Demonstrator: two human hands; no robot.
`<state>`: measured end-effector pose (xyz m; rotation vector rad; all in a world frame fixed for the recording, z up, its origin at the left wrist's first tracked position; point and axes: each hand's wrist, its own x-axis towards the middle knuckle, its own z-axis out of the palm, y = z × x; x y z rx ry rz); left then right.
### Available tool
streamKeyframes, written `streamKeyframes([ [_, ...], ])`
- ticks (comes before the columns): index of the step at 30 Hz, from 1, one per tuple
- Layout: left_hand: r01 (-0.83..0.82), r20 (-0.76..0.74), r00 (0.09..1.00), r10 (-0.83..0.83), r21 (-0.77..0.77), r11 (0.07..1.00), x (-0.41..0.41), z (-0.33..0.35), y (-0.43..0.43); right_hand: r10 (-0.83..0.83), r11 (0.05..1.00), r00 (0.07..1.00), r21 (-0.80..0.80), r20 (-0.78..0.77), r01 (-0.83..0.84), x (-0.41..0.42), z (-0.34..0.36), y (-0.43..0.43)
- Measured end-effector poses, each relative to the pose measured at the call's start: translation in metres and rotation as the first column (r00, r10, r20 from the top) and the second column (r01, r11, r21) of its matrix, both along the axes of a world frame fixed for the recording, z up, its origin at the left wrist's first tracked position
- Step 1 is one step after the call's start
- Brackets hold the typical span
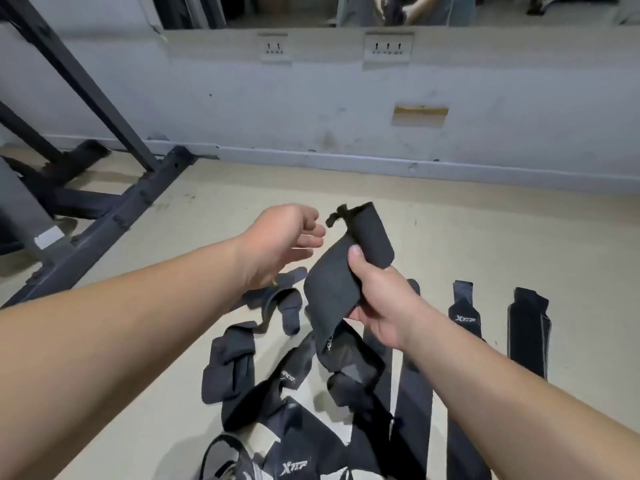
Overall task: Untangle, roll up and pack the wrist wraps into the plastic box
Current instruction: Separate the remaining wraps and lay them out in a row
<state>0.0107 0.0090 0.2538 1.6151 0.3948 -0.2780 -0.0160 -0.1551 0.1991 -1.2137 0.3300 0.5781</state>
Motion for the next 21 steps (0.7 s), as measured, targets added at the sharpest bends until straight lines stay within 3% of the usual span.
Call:
streamKeyframes([
  [2,0.204,-0.070,0.978,-0.198,0.111,0.973,-0.020,0.006,0.011,-0.056,0.989,0.998,0.132,-0.036,0.060,0.006,0.029,-0.010],
  [4,0.485,-0.134,0.874,-0.467,0.191,0.853,-0.040,0.009,0.015,-0.106,0.972,0.993,0.207,-0.044,0.113,0.006,0.056,-0.014],
  [6,0.620,-0.166,0.785,-0.597,0.218,0.754,-0.053,0.012,0.014,-0.139,0.955,0.989,0.260,-0.042,0.146,0.007,0.077,-0.018],
  [10,0.606,-0.119,0.795,-0.595,0.204,0.769,-0.060,0.020,0.008,-0.113,0.936,0.994,0.336,-0.002,0.107,0.006,0.107,-0.028],
  [14,0.462,0.048,0.886,-0.461,-0.022,0.886,-0.060,0.031,0.000,0.097,0.975,0.983,0.182,0.159,-0.125,-0.008,0.106,-0.038],
  [17,0.402,0.085,0.914,-0.396,-0.078,0.912,-0.061,0.030,-0.003,0.273,0.939,0.943,0.161,0.190,-0.304,-0.018,0.088,-0.041],
  [21,0.348,0.061,0.936,-0.347,-0.011,0.937,-0.061,0.030,-0.006,0.224,0.947,0.962,0.198,0.157,-0.253,-0.020,0.078,-0.040],
])
